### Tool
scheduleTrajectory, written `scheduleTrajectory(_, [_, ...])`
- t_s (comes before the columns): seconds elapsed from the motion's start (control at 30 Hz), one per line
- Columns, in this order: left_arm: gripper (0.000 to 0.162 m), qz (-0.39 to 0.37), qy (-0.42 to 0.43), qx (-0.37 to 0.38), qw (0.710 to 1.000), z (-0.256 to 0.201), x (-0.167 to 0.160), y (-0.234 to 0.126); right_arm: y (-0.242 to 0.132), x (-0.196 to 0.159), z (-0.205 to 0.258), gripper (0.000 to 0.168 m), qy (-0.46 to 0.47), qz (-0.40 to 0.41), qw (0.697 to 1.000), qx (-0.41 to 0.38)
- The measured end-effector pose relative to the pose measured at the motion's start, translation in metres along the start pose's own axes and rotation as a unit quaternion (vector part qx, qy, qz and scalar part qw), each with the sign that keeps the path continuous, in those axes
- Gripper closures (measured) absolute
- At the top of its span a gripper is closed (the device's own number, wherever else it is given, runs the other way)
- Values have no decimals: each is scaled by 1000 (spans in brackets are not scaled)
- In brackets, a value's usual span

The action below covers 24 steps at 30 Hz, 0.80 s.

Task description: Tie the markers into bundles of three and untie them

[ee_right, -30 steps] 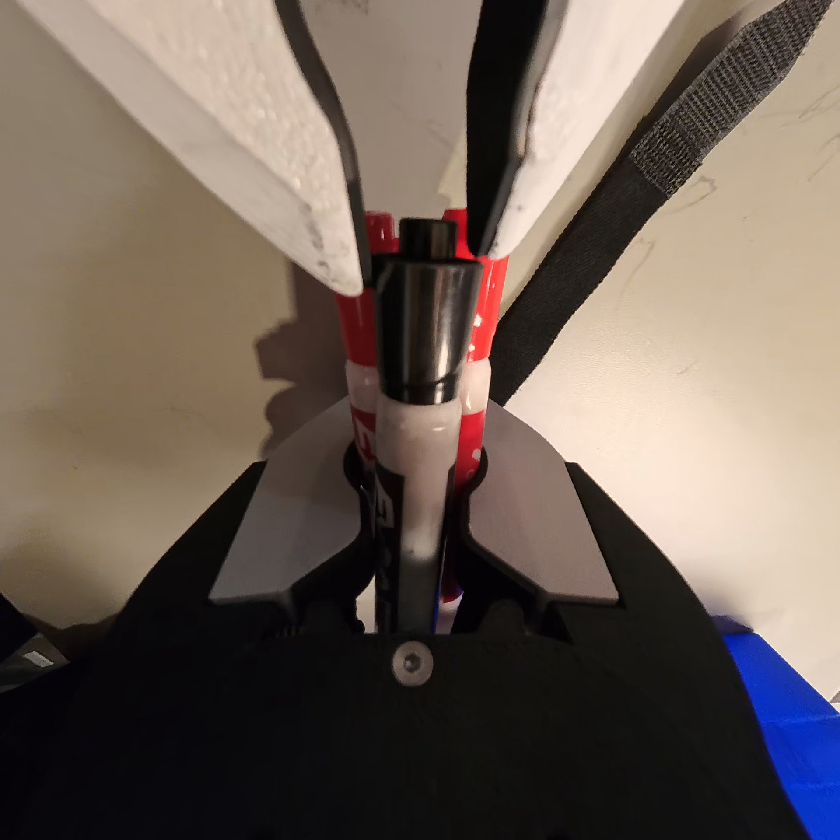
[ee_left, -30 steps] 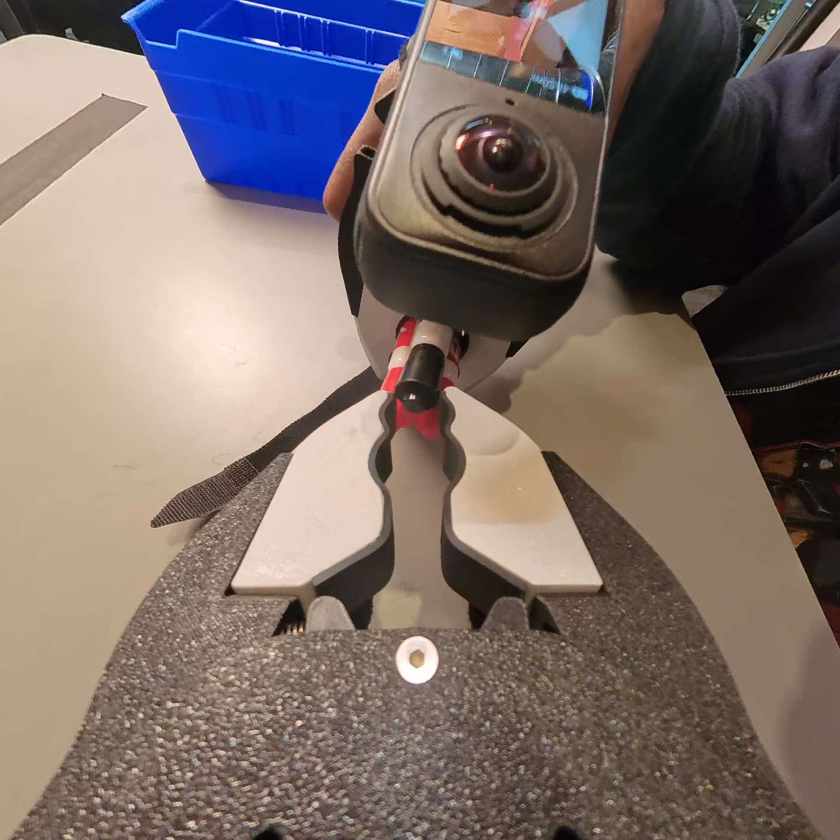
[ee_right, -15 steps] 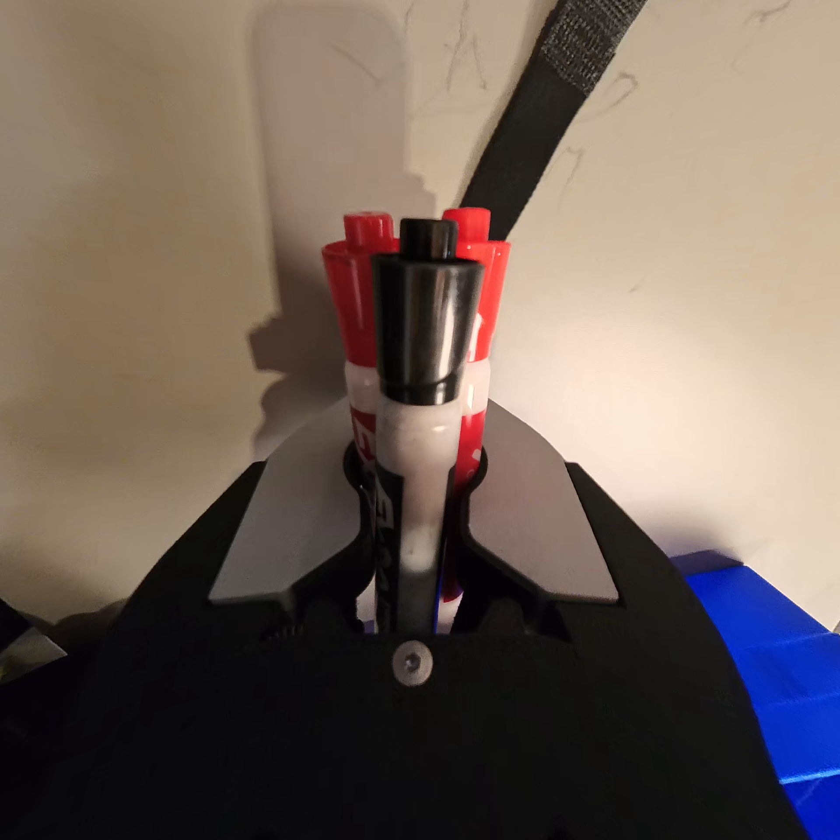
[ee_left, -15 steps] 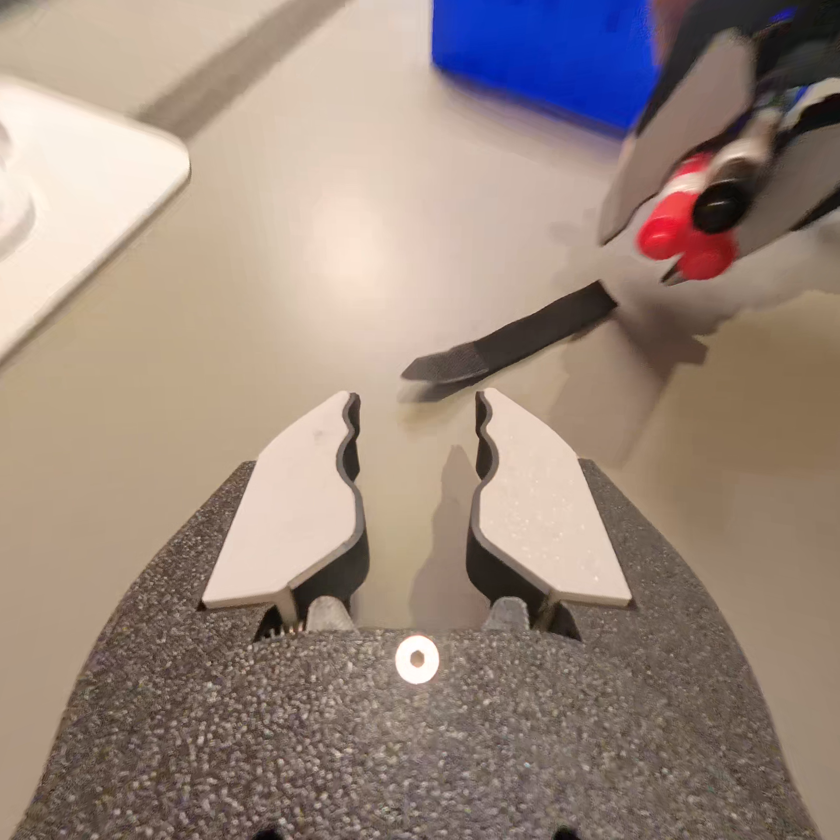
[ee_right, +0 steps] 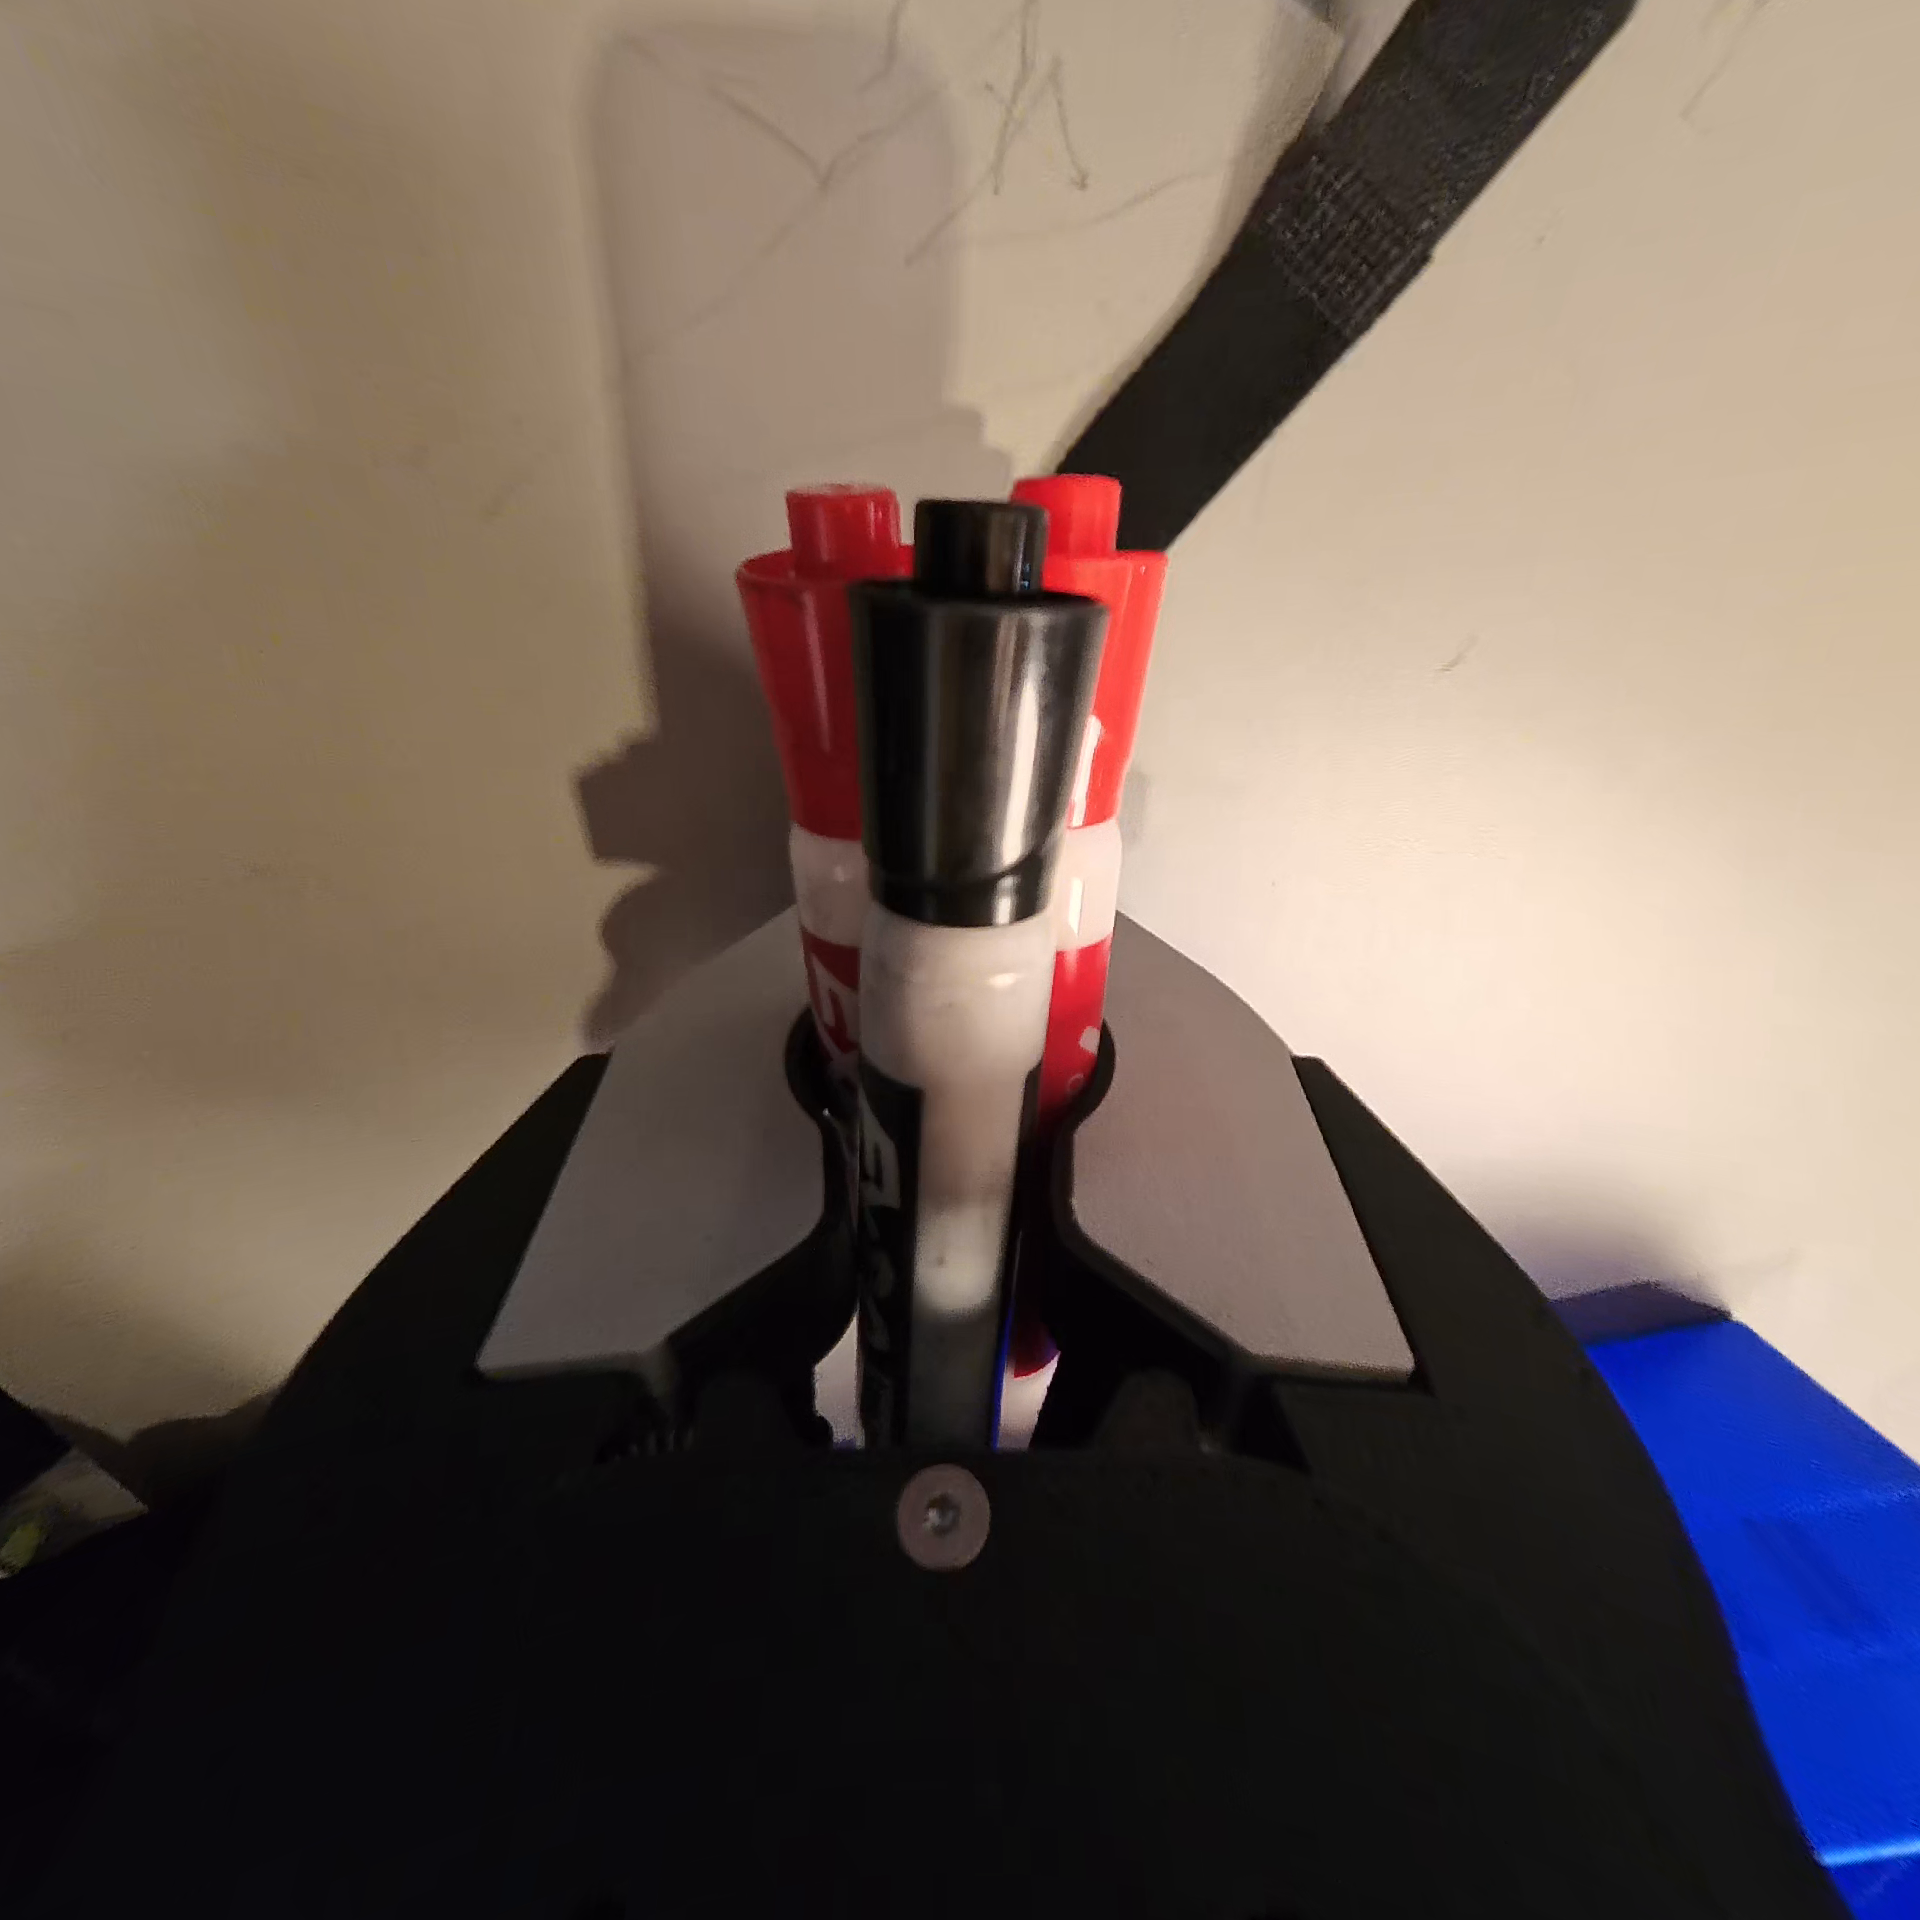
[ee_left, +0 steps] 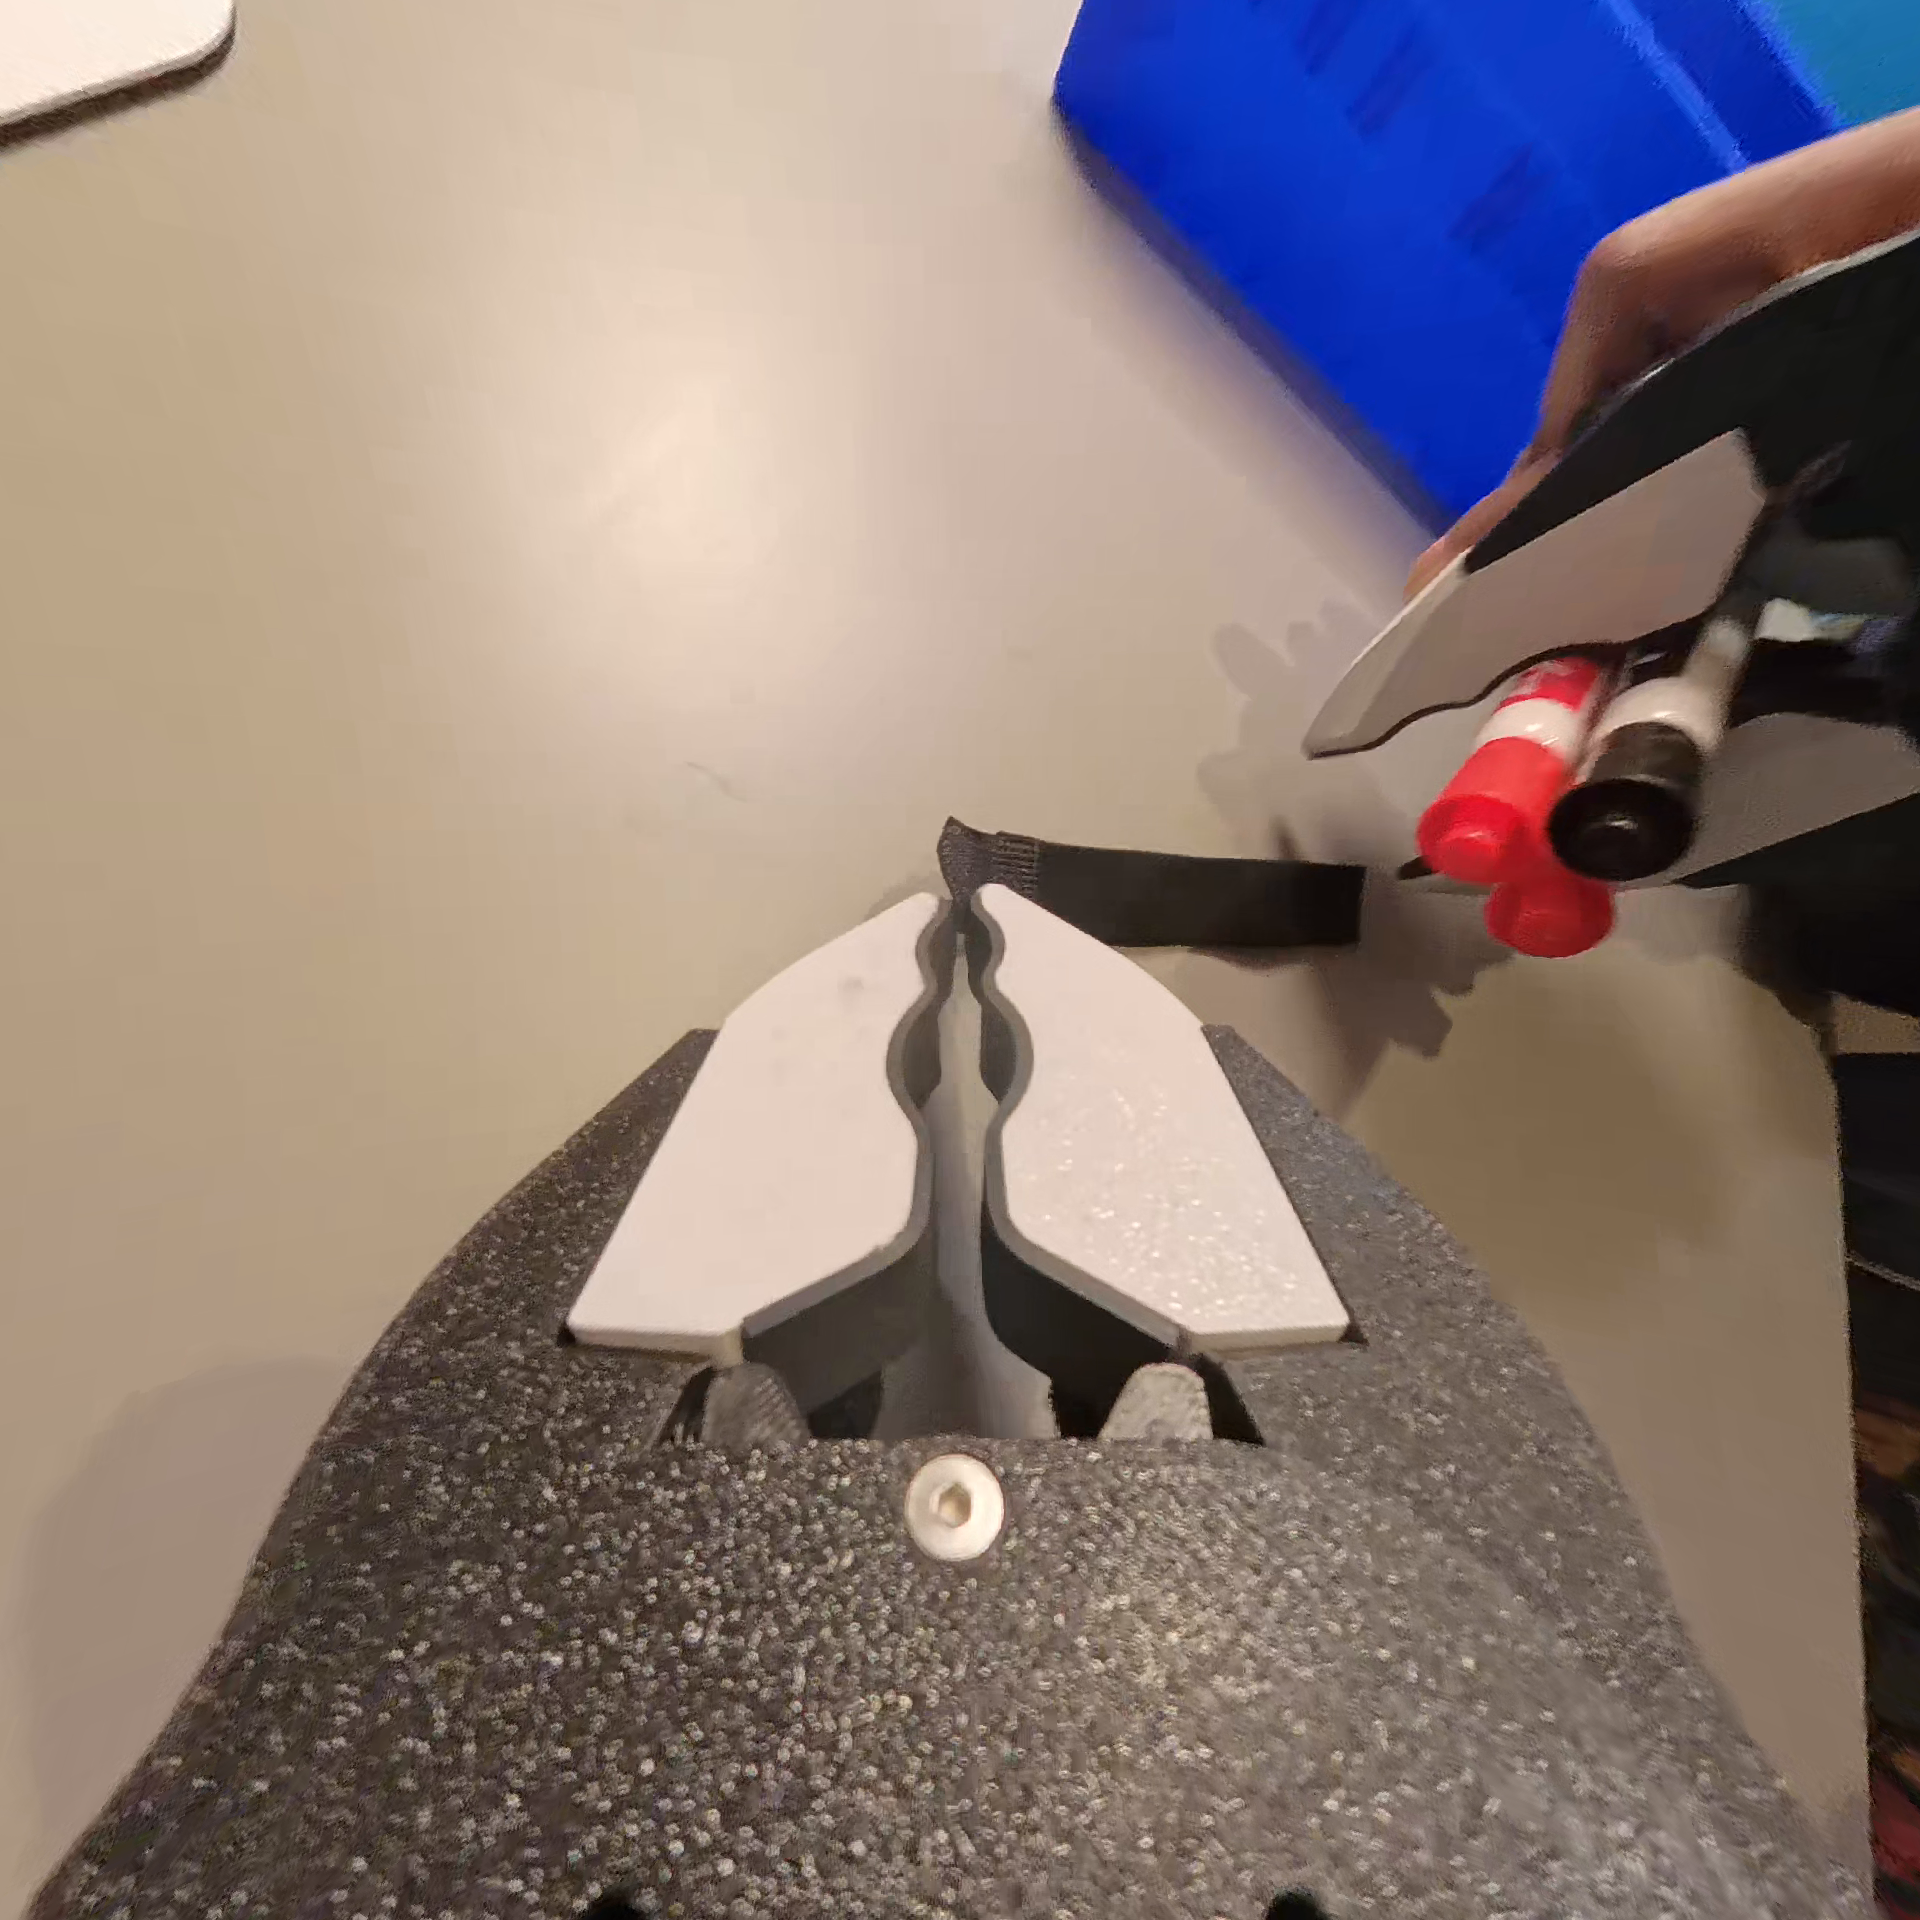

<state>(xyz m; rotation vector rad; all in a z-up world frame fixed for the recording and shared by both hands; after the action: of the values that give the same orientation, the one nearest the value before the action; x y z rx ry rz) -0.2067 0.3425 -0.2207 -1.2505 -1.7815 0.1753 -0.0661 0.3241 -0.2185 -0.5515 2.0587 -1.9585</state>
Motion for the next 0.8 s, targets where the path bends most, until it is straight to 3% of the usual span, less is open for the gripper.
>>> scheduleTrajectory(0.2, [161, -105, 78, -29, 991, -21, 18, -20, -1, 1, 0, 128, 2, -10, 1000, 6])
scheduleTrajectory(0.43, [161, -257, 261, -26, 930, -74, 16, -58, 2, 0, 0, 128, 4, -10, 1000, 12])
scheduleTrajectory(0.67, [161, -272, 407, 13, 872, -109, -6, -52, 0, 0, -1, 128, 8, -15, 1000, 9])
scheduleTrajectory(0.8, [161, -278, 491, 41, 824, -128, -16, -47, 3, 0, -1, 128, 7, -14, 1000, 13])
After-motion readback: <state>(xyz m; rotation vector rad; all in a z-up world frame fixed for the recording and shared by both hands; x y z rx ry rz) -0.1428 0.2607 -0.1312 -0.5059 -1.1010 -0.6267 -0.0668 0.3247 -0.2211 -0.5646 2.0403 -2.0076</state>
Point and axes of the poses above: each gripper's, where its closed fingertips meet, y out along the fingers, x out of its top, z = x × y across the jaws, the point moved 3 cm from there along -y, back along the fingers, and after that the axes turned 12 degrees about -y, right-handed, at the moved point
